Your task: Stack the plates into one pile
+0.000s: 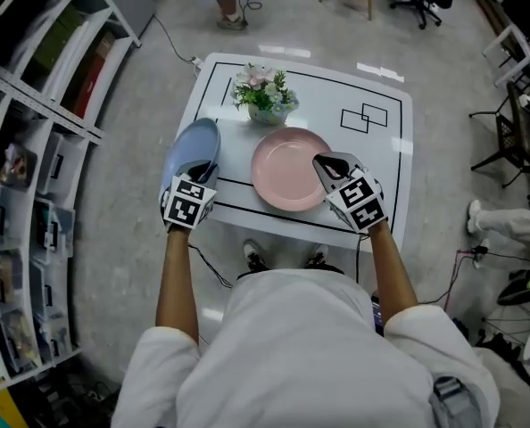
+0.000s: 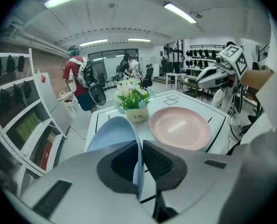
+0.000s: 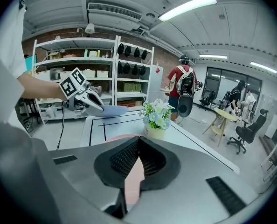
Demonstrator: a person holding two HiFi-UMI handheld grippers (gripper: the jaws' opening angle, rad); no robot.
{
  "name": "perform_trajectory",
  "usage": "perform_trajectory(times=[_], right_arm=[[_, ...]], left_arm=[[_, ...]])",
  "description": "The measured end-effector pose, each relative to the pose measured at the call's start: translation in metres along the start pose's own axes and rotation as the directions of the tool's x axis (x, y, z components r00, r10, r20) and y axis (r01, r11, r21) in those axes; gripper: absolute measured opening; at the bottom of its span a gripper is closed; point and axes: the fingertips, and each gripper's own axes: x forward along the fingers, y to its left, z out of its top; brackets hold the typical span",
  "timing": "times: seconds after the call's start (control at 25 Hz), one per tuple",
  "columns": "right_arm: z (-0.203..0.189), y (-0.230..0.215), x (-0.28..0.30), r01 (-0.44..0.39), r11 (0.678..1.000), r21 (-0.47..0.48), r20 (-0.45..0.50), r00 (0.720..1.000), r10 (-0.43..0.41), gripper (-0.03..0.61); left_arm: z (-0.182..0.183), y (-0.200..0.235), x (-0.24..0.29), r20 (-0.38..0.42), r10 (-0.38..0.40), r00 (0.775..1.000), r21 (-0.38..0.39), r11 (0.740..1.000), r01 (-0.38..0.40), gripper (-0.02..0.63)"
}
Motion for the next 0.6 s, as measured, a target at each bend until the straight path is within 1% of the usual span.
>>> perform_trajectory(times=[0.08, 0.28, 0.36, 0.44, 0.6], right_arm=[[0.005, -0.005, -0.005, 0.004, 1.000, 0.002, 0.018, 1.000, -0.004, 0.014], [0.013, -0.016, -0.015, 0.029, 1.000, 0.008, 0.047, 0.998, -0.029, 0.014], [0.014, -0.019, -0.020, 0.044, 0.999, 0.009, 0.055, 0.997, -0.044, 0.014], [0.015, -0.021, -0.025, 0.061, 0.998, 0.018, 0.064, 0.996, -0.062, 0.014], [0.009, -0.030, -0.040, 0.108, 0.993, 0.050, 0.079, 0.991, -0.112, 0.014]], left_arm=[[0.018, 0.001, -0.009, 0.035, 0.014, 0.999, 0.013, 1.000, -0.015, 0.041], [0.065, -0.011, -0.030, 0.120, 0.018, 0.993, 0.106, 0.994, -0.031, 0.041], [0.084, -0.022, -0.036, 0.151, -0.010, 0.988, 0.152, 0.988, -0.013, 0.041], [0.101, -0.037, -0.041, 0.178, -0.058, 0.982, 0.197, 0.980, 0.022, 0.041], [0.124, -0.074, -0.039, 0.192, -0.163, 0.968, 0.285, 0.953, 0.104, 0.041]])
